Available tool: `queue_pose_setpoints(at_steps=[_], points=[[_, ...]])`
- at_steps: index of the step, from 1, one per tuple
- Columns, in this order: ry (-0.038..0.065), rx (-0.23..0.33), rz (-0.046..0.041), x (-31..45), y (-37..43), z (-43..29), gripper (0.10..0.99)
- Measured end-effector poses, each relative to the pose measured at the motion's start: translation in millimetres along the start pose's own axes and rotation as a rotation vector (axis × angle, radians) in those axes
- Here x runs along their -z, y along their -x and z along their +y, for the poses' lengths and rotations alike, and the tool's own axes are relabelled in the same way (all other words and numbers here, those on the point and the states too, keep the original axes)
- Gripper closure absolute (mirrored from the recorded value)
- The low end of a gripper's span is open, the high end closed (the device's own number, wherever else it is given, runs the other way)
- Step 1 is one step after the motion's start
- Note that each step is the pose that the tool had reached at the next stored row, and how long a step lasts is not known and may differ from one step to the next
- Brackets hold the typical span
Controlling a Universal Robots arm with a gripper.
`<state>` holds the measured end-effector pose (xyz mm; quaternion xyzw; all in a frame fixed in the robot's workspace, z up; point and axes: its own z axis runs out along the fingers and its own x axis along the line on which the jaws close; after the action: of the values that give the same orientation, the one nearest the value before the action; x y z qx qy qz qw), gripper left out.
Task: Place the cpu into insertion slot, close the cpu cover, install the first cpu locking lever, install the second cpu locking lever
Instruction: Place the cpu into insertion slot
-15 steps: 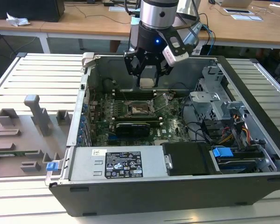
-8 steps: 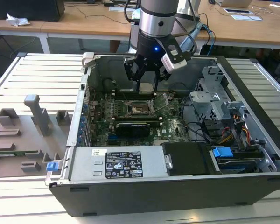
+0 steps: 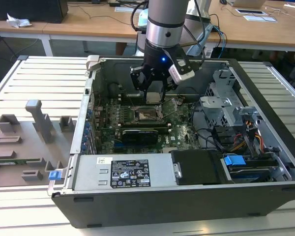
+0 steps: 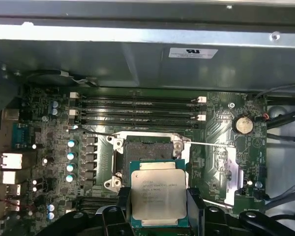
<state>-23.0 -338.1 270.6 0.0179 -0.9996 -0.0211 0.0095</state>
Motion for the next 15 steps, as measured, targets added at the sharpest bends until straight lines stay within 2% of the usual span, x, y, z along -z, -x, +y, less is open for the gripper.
queue_pose_setpoints(at_steps=[4, 6, 15], points=[[0.0, 0.0, 0.0, -12.9, 0.2, -0.5, 0.545], [0.0, 0.0, 0.0, -16.5, 0.3, -0.7, 0.545], [0.0, -0.003, -0.0001, -16.7, 0.3, -0.7, 0.545]])
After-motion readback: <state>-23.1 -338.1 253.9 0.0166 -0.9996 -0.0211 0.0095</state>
